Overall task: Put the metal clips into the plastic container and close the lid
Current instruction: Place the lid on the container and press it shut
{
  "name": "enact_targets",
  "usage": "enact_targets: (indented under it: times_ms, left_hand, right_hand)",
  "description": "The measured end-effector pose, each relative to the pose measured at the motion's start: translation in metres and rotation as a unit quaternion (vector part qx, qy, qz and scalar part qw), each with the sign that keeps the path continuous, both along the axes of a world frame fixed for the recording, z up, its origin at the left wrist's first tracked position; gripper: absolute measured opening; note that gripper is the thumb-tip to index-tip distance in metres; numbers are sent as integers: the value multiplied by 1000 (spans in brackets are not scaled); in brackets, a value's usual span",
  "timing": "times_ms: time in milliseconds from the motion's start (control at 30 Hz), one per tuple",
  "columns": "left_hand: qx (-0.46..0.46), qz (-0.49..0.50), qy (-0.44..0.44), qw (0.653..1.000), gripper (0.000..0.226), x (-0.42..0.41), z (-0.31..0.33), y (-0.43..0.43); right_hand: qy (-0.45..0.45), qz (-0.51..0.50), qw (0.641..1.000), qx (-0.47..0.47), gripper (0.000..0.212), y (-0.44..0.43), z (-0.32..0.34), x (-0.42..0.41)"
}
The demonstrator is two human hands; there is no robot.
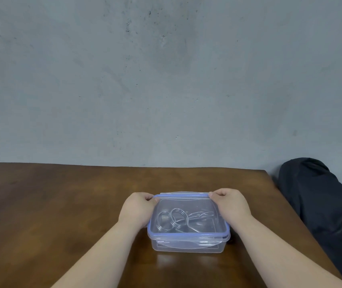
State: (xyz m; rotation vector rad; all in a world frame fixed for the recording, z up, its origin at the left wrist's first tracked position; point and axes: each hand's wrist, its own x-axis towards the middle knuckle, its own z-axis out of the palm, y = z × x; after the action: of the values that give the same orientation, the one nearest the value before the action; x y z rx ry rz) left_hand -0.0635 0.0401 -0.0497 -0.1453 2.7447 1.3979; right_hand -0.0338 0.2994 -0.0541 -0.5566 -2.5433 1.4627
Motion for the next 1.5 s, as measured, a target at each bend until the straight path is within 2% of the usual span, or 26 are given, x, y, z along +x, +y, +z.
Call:
enact_targets:
  times_ms: [200,367,633,733,867,1000,1100,1233,1300,1367,1433,1467,1500]
  left_hand:
    - [-13,6,-16,1000,25,2,3,1]
    - [-19,7,-20,1000,23,6,1,4]
    - [53,22,-41,998,23,4,-6,19]
    - [115,18,-67,991,34,2,-11,23]
    - [239,13,-84,967,37,8,-12,22]
    - [366,3,-85,927,33,11,-18,18]
    - [392,-7,-78,917,33,8,-25,16]
    - [411,-13,-71,909,34,9,-26,17]
    - [397,-28,-75,914,39,10,-25,17]
    - [331,-61,-61,940,44,10,-26,16]
    - [186,-127,0,974,34,11,-24,12]
    - [104,-171,36,979,31,13,-19,10]
    - [20,-226,65,972,42,14,-16,7]
  right_hand:
    - [-9,3,1000,-7,24,2,-2,3]
    - [1,-1,998,-57,16,5,-10,8]
    - [7,-7,994,-105,17,3,-19,6]
    - [8,3,990,-141,20,5,-23,5]
    - [16,29,967,-253,28,5,-29,4]
    - [58,45,909,-411,33,3,-38,3]
    - [86,51,875,-473,30,4,-47,2]
    - [88,68,871,-478,30,4,-48,4]
    - [82,73,871,-479,31,4,-45,7]
    - [73,82,882,-459,31,5,-42,9]
    - [61,92,914,-390,32,5,-37,8]
    - [59,98,934,-339,32,6,-35,7]
    - [61,114,957,-260,32,8,-32,7]
